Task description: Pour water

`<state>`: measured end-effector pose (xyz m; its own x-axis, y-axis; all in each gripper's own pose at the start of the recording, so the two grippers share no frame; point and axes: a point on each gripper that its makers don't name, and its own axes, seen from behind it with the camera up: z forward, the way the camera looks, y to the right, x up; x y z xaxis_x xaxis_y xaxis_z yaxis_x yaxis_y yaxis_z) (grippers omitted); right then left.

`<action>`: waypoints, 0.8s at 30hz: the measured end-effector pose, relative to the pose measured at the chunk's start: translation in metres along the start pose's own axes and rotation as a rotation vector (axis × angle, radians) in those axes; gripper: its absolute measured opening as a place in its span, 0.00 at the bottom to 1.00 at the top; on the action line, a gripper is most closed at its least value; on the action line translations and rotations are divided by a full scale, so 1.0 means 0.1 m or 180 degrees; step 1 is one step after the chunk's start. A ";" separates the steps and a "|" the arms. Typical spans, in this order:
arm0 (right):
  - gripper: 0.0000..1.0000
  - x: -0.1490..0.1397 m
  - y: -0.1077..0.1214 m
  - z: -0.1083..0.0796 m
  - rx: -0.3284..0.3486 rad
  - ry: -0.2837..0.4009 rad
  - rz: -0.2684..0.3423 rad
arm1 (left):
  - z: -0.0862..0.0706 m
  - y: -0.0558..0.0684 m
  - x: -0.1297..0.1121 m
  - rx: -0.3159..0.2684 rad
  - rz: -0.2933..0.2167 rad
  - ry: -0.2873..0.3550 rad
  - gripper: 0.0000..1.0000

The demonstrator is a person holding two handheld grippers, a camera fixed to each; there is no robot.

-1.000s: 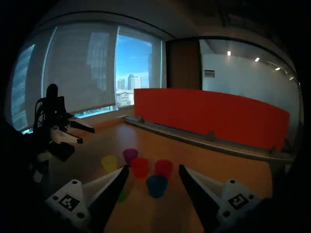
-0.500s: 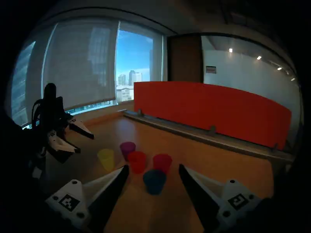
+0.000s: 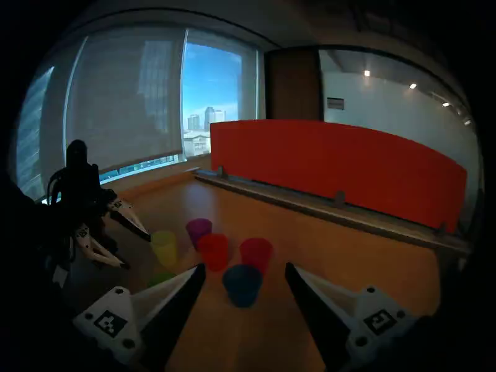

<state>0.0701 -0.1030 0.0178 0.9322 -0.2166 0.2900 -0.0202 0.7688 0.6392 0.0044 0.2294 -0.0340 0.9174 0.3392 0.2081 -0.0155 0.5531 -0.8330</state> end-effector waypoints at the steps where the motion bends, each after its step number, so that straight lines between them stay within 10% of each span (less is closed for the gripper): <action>1: 0.99 -0.01 0.01 0.01 -0.0001 -0.0005 0.0005 | 0.02 0.01 -0.02 -0.0012 0.0007 -0.0019 0.98; 24: 0.99 -0.08 0.10 0.18 0.0035 -0.0045 0.0033 | 0.46 0.17 -0.46 -0.0167 0.0174 -0.0488 0.98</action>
<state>0.0555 -0.1041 0.0345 0.9268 -0.2171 0.3064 -0.0338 0.7644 0.6438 -0.0564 0.2578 -0.0341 0.8443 0.4819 0.2343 -0.0392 0.4916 -0.8699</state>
